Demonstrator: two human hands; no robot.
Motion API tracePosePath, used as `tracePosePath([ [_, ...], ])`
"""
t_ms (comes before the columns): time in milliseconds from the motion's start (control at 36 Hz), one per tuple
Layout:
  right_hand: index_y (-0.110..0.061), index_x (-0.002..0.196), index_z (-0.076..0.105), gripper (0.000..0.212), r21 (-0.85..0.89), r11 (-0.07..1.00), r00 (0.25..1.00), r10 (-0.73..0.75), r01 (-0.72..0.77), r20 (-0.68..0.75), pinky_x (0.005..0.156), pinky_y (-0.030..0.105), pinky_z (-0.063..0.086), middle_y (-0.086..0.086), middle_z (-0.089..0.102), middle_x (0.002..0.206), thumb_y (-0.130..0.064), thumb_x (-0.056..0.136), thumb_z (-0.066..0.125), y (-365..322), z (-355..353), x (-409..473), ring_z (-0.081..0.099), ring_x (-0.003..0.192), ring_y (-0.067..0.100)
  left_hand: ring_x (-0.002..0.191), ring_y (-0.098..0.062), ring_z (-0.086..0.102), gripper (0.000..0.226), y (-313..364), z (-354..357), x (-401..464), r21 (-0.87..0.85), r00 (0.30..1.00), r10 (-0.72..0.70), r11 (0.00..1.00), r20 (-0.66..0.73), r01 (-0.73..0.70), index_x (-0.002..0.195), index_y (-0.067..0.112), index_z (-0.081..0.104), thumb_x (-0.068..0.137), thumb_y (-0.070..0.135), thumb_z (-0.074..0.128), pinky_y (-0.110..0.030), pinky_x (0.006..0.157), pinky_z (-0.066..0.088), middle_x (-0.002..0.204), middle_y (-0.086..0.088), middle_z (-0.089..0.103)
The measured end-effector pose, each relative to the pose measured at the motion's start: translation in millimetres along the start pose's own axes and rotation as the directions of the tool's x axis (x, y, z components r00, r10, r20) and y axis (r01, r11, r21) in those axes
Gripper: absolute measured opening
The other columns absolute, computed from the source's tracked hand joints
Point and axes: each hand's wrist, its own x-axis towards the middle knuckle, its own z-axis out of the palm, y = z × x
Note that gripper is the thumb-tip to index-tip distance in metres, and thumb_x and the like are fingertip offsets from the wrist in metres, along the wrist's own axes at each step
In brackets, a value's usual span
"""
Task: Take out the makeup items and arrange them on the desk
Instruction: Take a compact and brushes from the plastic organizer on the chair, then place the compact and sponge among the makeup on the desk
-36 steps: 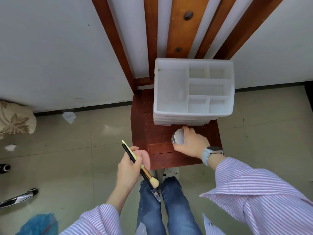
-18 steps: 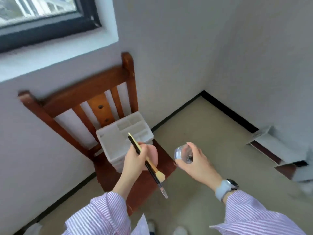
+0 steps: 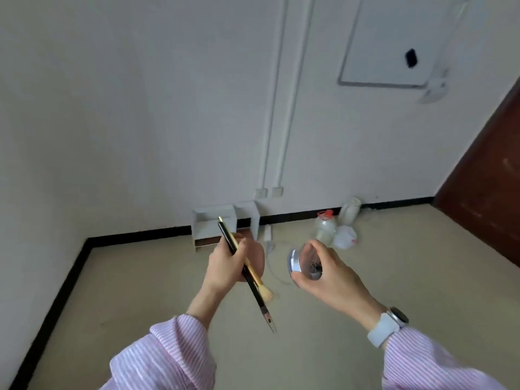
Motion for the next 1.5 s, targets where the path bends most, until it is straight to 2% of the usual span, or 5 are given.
tracePosePath([
  [167,-0.038,0.105,0.038,0.047,0.046,0.954,0.937,0.301,-0.298,-0.179,0.08,0.031,0.049,-0.014,0.05,0.106,-0.06,0.066,0.055,165.3,-107.2,-75.9,0.058,0.089,0.01,0.053,-0.002,0.06,0.01,74.4,211.0,-35.2,-0.005,0.914,0.151,0.987,0.378,-0.16,0.086,0.014,0.051,0.095,0.014,0.048,-0.015,0.046,0.049,0.073,-0.008,0.059],
  [361,-0.044,0.111,0.035,0.047,0.2,0.807,0.731,0.589,-0.556,-0.345,0.086,0.031,0.046,-0.012,0.048,0.115,-0.059,0.072,0.056,318.1,-190.9,-162.4,0.057,0.097,0.013,0.076,-0.013,0.059,0.007,126.9,418.9,-79.2,-0.015,0.696,0.201,0.964,0.689,-0.264,0.096,0.016,0.056,0.094,0.019,0.051,-0.029,0.075,0.049,0.078,0.001,0.061],
  [917,-0.037,0.124,0.037,0.06,0.445,0.569,0.306,0.789,-0.692,-0.533,0.087,0.03,0.048,-0.014,0.05,0.107,-0.064,0.073,0.053,697.8,-427.6,-134.2,0.057,0.09,0.008,0.084,-0.026,0.064,0.011,278.2,943.5,-44.0,-0.031,0.315,0.139,0.946,0.939,-0.324,0.102,0.014,0.055,0.093,0.018,0.05,-0.038,0.07,0.056,0.087,-0.009,0.064],
  [1194,-0.03,0.133,0.03,0.07,0.424,0.508,0.237,0.804,-0.75,-0.546,0.08,0.025,0.048,-0.007,0.048,0.113,-0.062,0.077,0.054,890.1,-530.4,-150.3,0.057,0.09,0.011,0.086,-0.022,0.064,0.005,330.6,1184.3,-94.0,-0.109,0.165,0.18,0.924,0.97,-0.367,0.089,0.023,0.053,0.092,0.019,0.051,-0.036,0.07,0.056,0.092,-0.008,0.064],
  [1500,-0.031,0.128,0.035,0.066,0.384,0.552,0.338,0.8,-0.74,-0.496,0.079,0.036,0.053,-0.007,0.051,0.112,-0.064,0.074,0.055,1110.1,-671.2,-139.8,0.06,0.088,0.014,0.094,-0.025,0.064,0.014,383.6,1409.4,-101.6,-0.017,0.27,0.11,0.945,0.957,-0.327,0.101,0.015,0.056,0.091,0.023,0.052,-0.045,0.084,0.053,0.098,-0.008,0.066],
])
